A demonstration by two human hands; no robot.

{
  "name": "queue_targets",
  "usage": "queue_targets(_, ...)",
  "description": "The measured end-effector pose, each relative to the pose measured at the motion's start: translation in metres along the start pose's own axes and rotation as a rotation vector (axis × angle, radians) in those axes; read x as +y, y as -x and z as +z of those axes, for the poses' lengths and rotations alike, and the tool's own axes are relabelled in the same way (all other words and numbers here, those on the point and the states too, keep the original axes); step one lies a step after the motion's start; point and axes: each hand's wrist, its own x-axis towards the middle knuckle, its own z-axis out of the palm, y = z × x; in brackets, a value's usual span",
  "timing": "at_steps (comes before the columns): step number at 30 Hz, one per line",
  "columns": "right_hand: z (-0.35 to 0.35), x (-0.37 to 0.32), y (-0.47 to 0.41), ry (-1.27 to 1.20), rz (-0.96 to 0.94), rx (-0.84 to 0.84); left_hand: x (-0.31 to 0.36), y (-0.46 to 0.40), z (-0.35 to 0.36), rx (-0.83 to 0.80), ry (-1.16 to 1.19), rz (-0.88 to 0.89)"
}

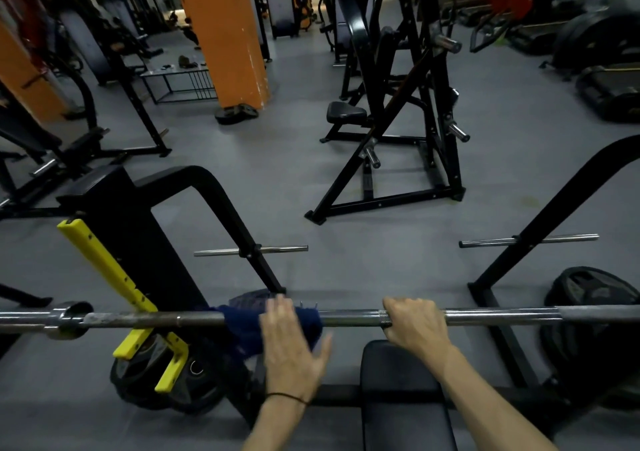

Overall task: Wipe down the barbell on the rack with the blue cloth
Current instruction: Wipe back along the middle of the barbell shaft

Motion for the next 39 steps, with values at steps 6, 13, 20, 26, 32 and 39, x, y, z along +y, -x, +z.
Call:
queue_targets(6,0.0,0.006,0.001,-0.017,-0.028,-0.01,0.096,0.004,0.017,0.006,0.163,0.389)
queue_targets(13,0.0,0.005,0.001,-0.04,-0.04,0.016,-0.056,-0.005,-0.018,0.018,-0.07,0.221)
queue_targets(20,-0.004,0.001,0.002,-0.004,-0.046,0.056,0.071,-0.001,0.014,-0.006,0.071,0.273)
queue_targets(26,-0.002,0.005,0.005,0.02,-0.066,0.092,0.05,0.0,0.003,-0.013,0.066,0.392)
queue_targets(32,-0.007,0.006,-0.004,0.195,-0.134,0.075,-0.03,0.003,-0.014,0.006,-0.049,0.046)
queue_targets(39,-0.049,0.01,-0.032,-0.265,0.001,-0.749,0.108,0.011,0.017,-0.02,0.15,0.374)
